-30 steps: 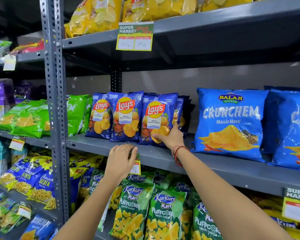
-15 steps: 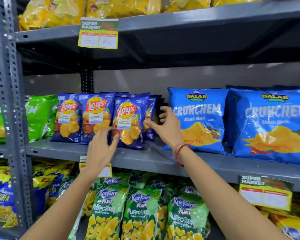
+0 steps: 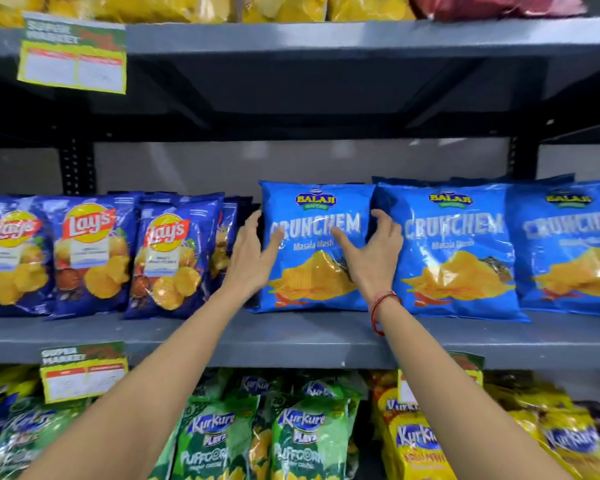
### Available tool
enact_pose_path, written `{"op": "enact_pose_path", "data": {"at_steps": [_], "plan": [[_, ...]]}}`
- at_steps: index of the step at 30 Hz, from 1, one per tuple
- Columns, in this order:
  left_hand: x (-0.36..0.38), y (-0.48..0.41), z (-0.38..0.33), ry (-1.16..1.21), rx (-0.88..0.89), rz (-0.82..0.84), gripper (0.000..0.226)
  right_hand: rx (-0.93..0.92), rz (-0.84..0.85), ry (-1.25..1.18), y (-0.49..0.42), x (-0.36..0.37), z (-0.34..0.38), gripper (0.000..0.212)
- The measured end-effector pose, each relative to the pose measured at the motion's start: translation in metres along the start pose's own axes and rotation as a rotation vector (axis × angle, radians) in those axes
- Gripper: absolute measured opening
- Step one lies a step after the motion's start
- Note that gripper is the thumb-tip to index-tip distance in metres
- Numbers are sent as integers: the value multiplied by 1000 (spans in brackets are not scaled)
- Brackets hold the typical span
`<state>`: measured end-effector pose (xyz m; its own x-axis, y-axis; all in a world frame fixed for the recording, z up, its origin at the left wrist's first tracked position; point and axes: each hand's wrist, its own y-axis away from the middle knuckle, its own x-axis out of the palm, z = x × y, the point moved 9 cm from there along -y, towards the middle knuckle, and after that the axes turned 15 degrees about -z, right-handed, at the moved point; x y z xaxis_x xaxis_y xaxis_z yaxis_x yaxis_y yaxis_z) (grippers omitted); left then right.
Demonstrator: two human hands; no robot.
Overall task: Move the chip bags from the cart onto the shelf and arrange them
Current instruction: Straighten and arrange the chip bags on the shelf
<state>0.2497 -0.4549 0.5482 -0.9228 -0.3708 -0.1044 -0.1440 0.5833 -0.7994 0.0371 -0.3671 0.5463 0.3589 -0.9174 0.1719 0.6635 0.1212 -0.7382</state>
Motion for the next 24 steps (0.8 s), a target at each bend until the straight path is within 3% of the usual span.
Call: {"op": "enact_pose_path", "data": {"at_steps": [4,6,9,14,20,24], "plan": [[28,-3,28,172,-404,-41,71,405,238,-157,7,25,-44,87],[38,-2,34,238,-509,-41,73,515,323,-233,13,37,-51,86],[43,-4,34,310,-494,-85,70,510,326,-316,11,42,-46,82],[42,-3,35,466,-404,-165,60,372,246,-409,3,35,-33,46],[43,4,38,362,-353,-202,52,376,243,-247,10,34,-44,66],[36,7,33,262,-303,-244,56,283,139,-201,6,18,-30,79]]}}
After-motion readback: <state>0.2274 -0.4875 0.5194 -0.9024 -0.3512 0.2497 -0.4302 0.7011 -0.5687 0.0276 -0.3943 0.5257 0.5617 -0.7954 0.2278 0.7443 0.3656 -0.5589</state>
